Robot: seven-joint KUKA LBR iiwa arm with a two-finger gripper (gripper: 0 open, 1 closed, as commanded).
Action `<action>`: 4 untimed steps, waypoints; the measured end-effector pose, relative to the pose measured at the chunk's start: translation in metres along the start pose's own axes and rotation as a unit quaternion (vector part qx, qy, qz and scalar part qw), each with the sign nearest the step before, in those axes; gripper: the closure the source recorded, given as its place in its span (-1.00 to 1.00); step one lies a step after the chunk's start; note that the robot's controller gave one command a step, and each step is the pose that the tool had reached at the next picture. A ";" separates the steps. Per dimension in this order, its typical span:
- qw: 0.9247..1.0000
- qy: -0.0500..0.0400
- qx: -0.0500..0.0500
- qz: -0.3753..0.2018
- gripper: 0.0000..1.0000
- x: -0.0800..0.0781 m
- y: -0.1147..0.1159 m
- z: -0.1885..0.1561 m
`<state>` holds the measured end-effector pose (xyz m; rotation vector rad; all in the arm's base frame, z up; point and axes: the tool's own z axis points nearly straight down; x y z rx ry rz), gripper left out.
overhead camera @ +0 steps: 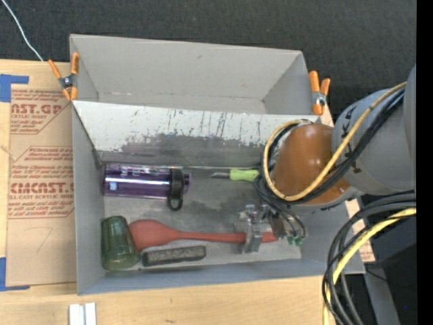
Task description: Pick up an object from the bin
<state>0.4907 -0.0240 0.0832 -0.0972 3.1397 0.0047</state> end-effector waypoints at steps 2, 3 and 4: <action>1.000 0.002 0.000 0.001 1.00 0.001 0.000 -0.011; 1.000 0.004 -0.001 0.001 1.00 0.002 0.001 -0.031; 1.000 0.001 0.000 0.000 1.00 0.001 0.001 -0.051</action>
Offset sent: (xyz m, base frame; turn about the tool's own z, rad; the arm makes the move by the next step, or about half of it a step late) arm 0.0000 -0.0001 0.0645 0.0000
